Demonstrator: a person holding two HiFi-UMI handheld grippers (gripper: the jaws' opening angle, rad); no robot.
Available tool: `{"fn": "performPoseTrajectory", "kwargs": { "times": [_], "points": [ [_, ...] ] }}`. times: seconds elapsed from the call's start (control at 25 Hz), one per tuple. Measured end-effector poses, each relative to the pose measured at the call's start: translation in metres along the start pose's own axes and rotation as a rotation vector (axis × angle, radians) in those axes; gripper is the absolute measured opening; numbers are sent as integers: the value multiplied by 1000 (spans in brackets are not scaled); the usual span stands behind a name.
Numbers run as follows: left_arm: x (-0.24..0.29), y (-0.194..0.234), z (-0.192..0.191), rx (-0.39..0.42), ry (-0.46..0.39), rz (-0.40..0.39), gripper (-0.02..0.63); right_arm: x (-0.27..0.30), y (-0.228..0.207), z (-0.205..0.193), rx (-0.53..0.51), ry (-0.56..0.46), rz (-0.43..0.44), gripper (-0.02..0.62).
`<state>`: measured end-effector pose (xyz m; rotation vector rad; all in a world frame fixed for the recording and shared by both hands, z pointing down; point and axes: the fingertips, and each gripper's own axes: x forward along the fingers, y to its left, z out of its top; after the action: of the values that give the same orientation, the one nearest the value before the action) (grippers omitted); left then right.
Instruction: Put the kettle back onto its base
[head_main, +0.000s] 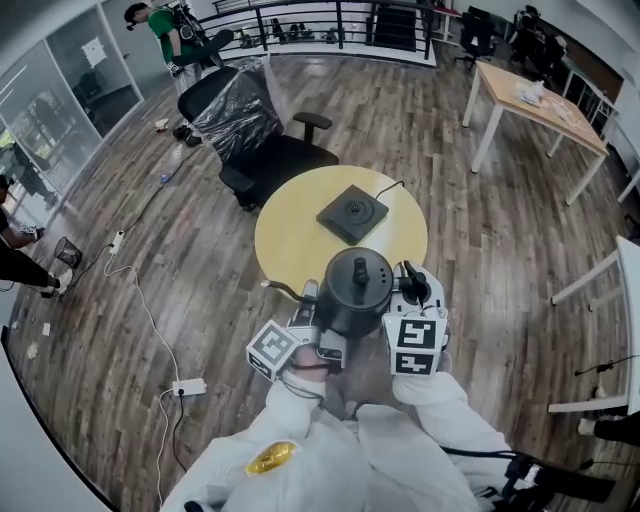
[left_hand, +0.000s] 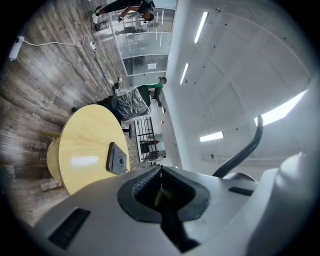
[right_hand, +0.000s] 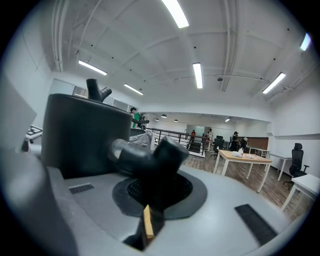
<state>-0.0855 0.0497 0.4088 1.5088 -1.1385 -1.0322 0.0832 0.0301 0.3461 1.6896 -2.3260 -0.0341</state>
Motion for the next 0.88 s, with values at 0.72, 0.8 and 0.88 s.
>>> {"fn": "performPoseTrajectory", "kwargs": {
  "times": [0.72,0.8,0.88],
  "points": [
    [126,32,27,-12,67,15,-6,120,-32,1,21,44,-43,31],
    [143,36,34,-17,73,17,-6,138,-34,4,20,47,-54,31],
    [160,40,44,-17,79,18,-6,156,-34,8,20,49,-57,31]
  ]
}}
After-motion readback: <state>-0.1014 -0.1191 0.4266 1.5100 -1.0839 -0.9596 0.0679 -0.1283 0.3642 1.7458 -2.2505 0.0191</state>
